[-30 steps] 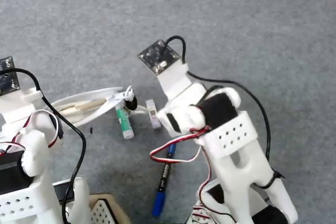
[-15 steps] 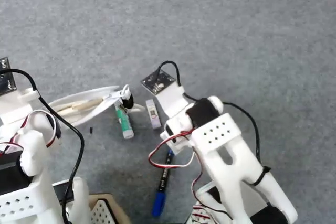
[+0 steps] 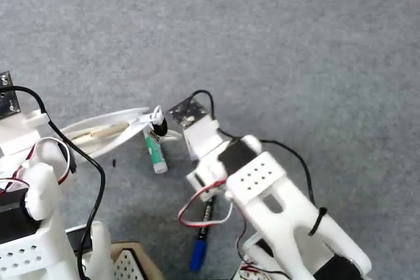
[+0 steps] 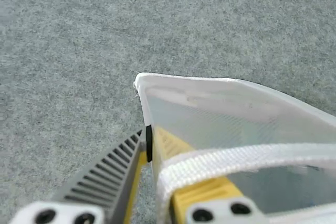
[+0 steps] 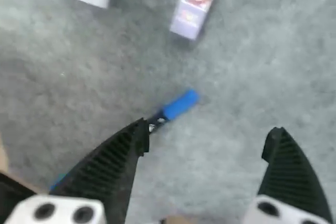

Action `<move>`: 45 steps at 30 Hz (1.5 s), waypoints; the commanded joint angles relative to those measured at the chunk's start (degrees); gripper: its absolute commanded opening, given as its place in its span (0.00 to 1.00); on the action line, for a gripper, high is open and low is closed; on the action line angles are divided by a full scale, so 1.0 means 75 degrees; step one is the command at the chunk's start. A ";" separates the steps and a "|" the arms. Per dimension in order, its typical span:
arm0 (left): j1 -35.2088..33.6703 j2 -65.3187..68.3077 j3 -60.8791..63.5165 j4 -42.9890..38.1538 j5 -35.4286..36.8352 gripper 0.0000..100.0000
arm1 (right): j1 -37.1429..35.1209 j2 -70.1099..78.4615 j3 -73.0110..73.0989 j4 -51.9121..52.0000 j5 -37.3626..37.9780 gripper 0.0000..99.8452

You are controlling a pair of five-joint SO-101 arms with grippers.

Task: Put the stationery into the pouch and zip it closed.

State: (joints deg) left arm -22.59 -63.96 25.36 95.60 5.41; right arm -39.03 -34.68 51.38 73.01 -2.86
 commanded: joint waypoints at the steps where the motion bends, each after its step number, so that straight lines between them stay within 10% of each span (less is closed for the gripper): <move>1: -0.0088 -0.0105 -0.0299 -0.0305 0.0094 0.03 | -0.0656 -0.0076 -0.0217 -0.0270 -0.0867 0.23; 5: -0.0088 -0.0129 -0.0287 -0.0305 0.0094 0.03 | -0.0692 -0.0076 0.0182 -0.1102 -0.0926 0.15; 12: -0.0088 -0.0141 -0.0275 -0.0305 0.0094 0.03 | -0.0692 0.0498 0.0393 -0.1231 -0.0938 0.29; 26: -0.0088 -0.0152 -0.0275 -0.0305 0.0070 0.03 | -0.0457 0.4542 -0.1014 -0.1137 -0.0656 0.13; 45: -0.0088 -0.0164 -0.0264 -0.0305 0.0059 0.03 | 0.0387 0.1694 -0.1049 0.0387 0.0141 0.13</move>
State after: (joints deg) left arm -22.68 -63.96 25.36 95.60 5.41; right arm -37.10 -20.44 44.26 75.47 -2.24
